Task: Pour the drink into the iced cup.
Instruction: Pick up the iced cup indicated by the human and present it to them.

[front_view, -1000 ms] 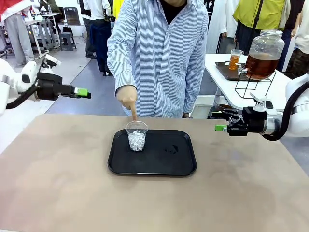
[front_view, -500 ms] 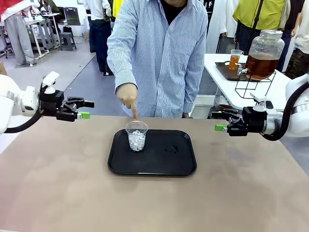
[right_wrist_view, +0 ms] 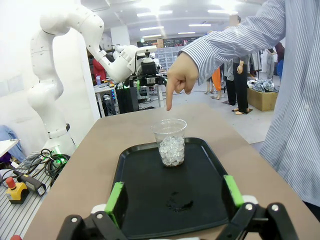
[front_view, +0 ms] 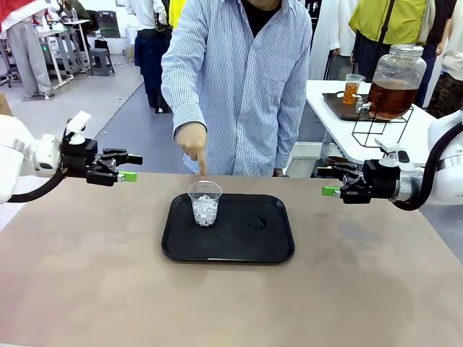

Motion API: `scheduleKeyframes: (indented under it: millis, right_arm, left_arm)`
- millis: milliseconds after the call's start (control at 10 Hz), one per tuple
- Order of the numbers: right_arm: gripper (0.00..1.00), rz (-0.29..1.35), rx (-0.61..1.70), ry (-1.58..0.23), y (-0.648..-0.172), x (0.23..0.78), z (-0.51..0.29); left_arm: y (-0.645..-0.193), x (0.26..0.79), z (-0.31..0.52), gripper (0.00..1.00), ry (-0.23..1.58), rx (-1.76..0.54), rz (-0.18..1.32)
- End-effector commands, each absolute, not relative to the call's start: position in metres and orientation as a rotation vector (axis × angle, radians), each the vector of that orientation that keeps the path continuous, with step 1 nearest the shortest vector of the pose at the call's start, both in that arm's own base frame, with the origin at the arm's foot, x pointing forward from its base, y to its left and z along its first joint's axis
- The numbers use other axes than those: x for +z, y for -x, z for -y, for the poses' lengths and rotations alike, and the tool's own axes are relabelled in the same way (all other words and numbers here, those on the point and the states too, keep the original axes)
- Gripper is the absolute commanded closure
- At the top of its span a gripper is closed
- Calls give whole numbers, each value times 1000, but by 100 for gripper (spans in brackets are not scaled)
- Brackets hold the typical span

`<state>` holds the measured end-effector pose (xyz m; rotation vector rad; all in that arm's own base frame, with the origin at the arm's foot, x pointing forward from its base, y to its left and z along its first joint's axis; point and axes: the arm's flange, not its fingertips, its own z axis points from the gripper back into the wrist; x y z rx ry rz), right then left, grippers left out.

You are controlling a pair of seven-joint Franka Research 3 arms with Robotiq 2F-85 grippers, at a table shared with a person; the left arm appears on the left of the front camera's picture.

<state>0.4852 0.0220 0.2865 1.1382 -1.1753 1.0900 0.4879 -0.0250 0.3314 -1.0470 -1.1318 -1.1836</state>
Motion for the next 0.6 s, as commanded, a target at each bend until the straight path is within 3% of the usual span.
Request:
scheduleKeyframes:
  millis: [0, 500]
  right_arm:
    - [0, 1177, 1099, -1135, -488, 290, -24]
    - [0, 1177, 1099, -1135, -488, 290, -24]
  left_arm:
    - [-487, 335, 24, 0, 1057, -1178, 1136]
    - [-508, 287, 37, 0, 1021, -1248, 1187]
